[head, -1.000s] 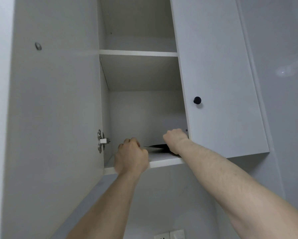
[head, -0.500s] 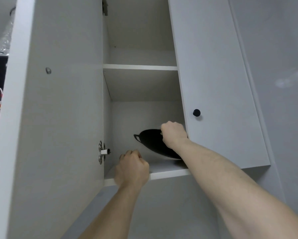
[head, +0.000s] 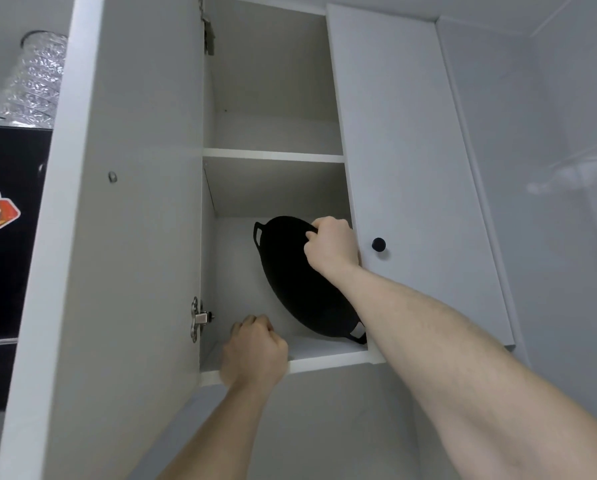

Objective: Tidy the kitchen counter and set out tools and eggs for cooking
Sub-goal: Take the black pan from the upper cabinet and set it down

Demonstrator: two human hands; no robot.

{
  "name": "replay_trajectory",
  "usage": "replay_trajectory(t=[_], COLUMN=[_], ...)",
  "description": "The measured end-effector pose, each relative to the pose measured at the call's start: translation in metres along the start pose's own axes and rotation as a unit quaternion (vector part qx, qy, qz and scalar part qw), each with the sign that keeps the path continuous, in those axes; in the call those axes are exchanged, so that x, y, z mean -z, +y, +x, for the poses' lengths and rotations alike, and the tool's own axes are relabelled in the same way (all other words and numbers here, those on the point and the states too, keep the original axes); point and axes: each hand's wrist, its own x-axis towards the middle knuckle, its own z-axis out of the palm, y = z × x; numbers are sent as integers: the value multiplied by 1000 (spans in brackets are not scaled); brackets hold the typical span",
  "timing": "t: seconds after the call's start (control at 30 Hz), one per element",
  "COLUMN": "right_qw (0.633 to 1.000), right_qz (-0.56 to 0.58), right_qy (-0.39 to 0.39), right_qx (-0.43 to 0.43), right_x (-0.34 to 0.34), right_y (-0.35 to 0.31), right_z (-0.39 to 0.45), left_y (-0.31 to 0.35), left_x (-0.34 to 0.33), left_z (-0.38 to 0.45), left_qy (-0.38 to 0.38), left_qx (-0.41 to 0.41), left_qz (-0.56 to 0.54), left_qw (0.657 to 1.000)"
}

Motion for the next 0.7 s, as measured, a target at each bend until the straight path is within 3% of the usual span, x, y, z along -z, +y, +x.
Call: replay_trajectory(t=[0.17, 0.5, 0.7], right_qw=[993, 978, 975], right_qz=[97, 160, 171], right_qy=[38, 109, 110], right_qx=[-53, -78, -89], right_x=[20, 69, 94], right_y=[-16, -39, -47], right_z=[4, 0, -11], left_y=[-5, -17, -12], left_x=[2, 13, 27], left_z=[-3, -6, -24], left_qy=[-10, -65, -93], left_qx=[-4, -115, -92], left_qz=[-33, -47, -121], left_qw=[999, 990, 984])
